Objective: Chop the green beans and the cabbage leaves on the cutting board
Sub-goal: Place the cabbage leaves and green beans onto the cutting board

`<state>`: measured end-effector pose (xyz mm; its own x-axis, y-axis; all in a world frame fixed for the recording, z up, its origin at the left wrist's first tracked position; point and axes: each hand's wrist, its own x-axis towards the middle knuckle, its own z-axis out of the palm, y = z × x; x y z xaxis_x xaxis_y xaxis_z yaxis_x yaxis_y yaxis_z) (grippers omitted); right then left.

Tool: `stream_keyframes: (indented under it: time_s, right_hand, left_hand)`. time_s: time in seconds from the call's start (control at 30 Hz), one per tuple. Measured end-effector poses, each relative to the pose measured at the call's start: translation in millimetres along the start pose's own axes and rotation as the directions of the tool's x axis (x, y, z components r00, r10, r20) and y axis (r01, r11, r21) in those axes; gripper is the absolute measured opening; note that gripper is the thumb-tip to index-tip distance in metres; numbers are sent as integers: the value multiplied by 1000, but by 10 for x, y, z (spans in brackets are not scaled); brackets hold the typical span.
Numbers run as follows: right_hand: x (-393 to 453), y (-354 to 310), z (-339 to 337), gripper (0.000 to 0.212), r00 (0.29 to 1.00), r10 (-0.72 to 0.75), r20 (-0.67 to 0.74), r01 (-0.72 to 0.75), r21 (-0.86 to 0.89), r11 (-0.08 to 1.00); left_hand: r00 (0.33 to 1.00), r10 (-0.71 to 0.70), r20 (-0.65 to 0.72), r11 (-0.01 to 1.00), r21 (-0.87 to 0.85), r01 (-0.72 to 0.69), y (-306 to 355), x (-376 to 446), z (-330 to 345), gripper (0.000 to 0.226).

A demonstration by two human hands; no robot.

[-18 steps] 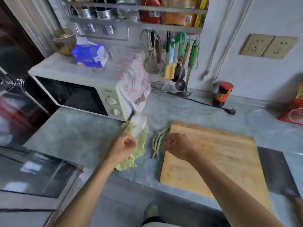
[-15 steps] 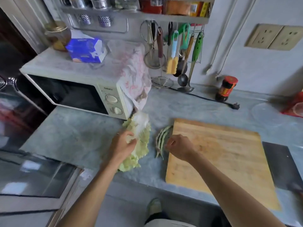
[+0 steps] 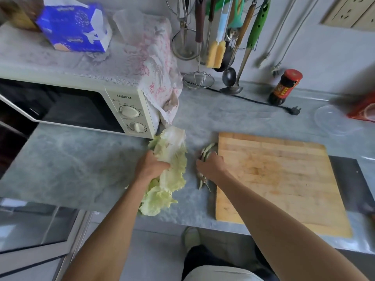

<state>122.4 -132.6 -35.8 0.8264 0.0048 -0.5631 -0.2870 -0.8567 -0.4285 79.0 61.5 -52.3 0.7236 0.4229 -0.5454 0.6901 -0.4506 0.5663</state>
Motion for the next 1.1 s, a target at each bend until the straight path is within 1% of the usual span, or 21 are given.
stream_keyframes:
  time_s: [0.07,0.13,0.2,0.27,0.37,0.53,0.63,0.7,0.77,0.83,0.87,0.93,1.0,1.03,1.1]
  right_hand:
    - [46,-60,74,59,999,-5,-41,4,-24,1000]
    - [78,-92,138,56,998,-11,-69,9,-28,1000]
    - [72,-119,179,53,997,-17,-75,11,-79,997]
    - [43,-144,209,52,997,-17,-70,8,-127,992]
    - [29,-178,231,53,998,10,-63,-18,-130,991]
    - [14,-197,303,54,999,1,-54,-12,-202,979]
    - [-8,-97,301,46,999,-49,-20,44,-224,974]
    - [14,-30,271,32,997,-73,34,78,-178,981]
    - [54,24,173,19,993,-75,96,77,-18,997]
    - [31,98,0,13,992,-70,103,56,132,990]
    - [20,177,-97,11,993,-79,83,64,167,984]
    - [-12,396,-311,8,990,-128,67,114,179,977]
    - [-15,685,-482,4,984,-148,99,127,193,973]
    - [-17,851,-568,4,985,-134,106,112,195,974]
    - [-11,1164,-704,3,994,-89,67,72,223,972]
  left_hand:
    - [1000,-5,2,996,-85,5,-39,-21,-77,72]
    - [1000,11,-20,989,-148,-14,-90,-129,-123,79]
    - [999,31,-40,980,-194,-38,-150,-293,-165,80]
    - [996,63,-61,969,-237,-75,-204,-459,-194,76]
    - [989,99,-113,948,-291,-128,-254,-657,-209,59]
    - [987,72,-147,941,-317,-115,-309,-876,-189,65]
    - [986,71,-149,948,-299,-113,-329,-920,-160,64]
    - [987,55,-154,947,-305,-100,-345,-938,-136,59]
    - [987,45,-152,949,-303,-90,-345,-966,-106,57]
    - [989,34,-142,947,-312,-78,-362,-995,-63,55]
    - [991,24,-134,940,-333,-68,-355,-1019,-30,56]
    - [993,16,-117,931,-361,-57,-297,-1069,65,58]
    - [996,35,-88,924,-376,-66,-157,-1112,226,59]
    - [997,52,-61,924,-376,-71,-61,-1123,359,64]
    - [995,101,-1,930,-355,-95,181,-1150,614,70]
